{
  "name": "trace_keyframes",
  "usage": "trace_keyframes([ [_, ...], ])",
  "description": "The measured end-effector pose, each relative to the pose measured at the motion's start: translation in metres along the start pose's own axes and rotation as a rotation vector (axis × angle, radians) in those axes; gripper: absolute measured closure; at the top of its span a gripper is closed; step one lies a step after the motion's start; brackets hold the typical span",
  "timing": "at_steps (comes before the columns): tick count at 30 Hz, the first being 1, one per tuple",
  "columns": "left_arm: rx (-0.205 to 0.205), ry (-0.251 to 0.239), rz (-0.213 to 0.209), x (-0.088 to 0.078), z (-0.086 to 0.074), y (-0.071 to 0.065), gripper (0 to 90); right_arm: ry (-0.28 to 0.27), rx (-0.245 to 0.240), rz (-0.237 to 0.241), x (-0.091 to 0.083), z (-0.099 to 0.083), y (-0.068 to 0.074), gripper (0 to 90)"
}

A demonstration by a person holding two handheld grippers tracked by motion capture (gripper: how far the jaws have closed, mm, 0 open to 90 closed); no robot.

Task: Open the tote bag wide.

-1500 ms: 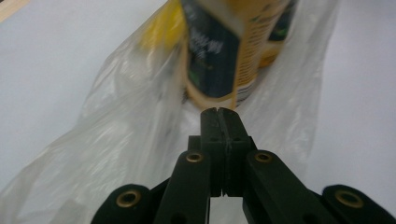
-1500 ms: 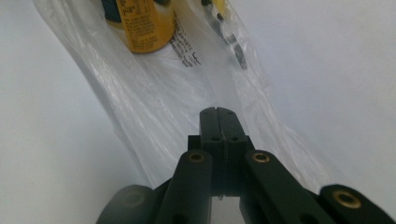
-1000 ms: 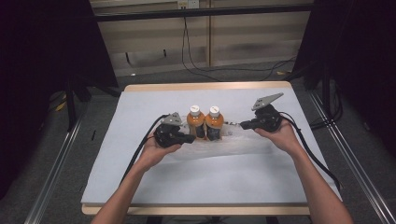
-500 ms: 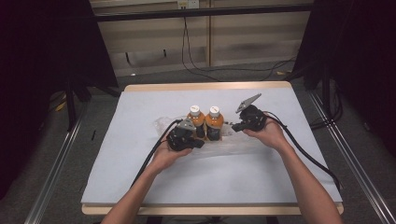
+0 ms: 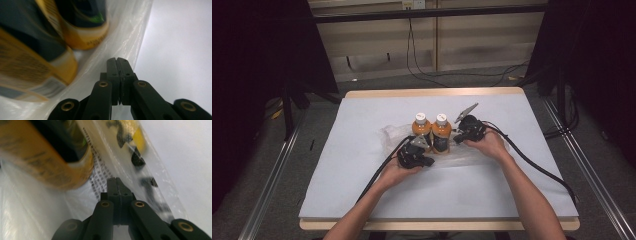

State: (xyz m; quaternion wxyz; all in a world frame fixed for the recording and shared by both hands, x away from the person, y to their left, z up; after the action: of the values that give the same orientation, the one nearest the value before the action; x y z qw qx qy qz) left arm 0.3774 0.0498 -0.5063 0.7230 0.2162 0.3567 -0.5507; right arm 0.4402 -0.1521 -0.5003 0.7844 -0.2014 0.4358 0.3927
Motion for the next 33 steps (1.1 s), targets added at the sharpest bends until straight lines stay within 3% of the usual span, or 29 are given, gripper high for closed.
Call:
trace_keyframes([
  [8, 0.015, 0.015, -0.021, 0.0, 0.0, -0.004, 89.7, -0.01, 0.053, -0.009, 0.006, 0.007, -0.012, 90.0],
  [11, 0.018, -0.002, -0.036, 0.0, -0.001, -0.007, 89.8, -0.013, 0.093, 0.003, 0.011, 0.012, -0.018, 90.0],
  [12, 0.025, 0.021, -0.056, -0.002, -0.001, -0.008, 89.8, -0.011, 0.101, 0.002, 0.011, 0.013, -0.019, 90.0],
  [15, 0.024, 0.002, -0.036, -0.001, -0.002, -0.011, 89.9, -0.008, 0.107, -0.005, 0.014, 0.018, -0.022, 90.0],
  [23, 0.032, -0.004, -0.05, -0.001, -0.003, -0.017, 90.0, -0.026, 0.165, -0.008, 0.02, 0.025, -0.033, 90.0],
  [32, 0.06, 0.007, -0.064, -0.003, -0.006, -0.027, 90.0, -0.025, 0.193, -0.039, 0.026, 0.034, -0.041, 90.0],
  [33, 0.068, 0.037, -0.059, -0.006, -0.007, -0.028, 90.0, -0.027, 0.198, -0.045, 0.027, 0.035, -0.043, 90.0],
])
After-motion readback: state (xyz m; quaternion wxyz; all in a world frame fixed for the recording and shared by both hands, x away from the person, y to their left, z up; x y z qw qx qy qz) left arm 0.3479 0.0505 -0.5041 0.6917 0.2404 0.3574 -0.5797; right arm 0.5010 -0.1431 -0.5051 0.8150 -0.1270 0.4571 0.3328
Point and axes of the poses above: each handheld gripper's, and its own axes: x roughly forward along the jaws, z roughly out of its top, y roughly to its left, the point moved 4 cm from there along x, roughly forward along the jaws, and after that the axes turned 1 degree about y, right-handed, at the moved point
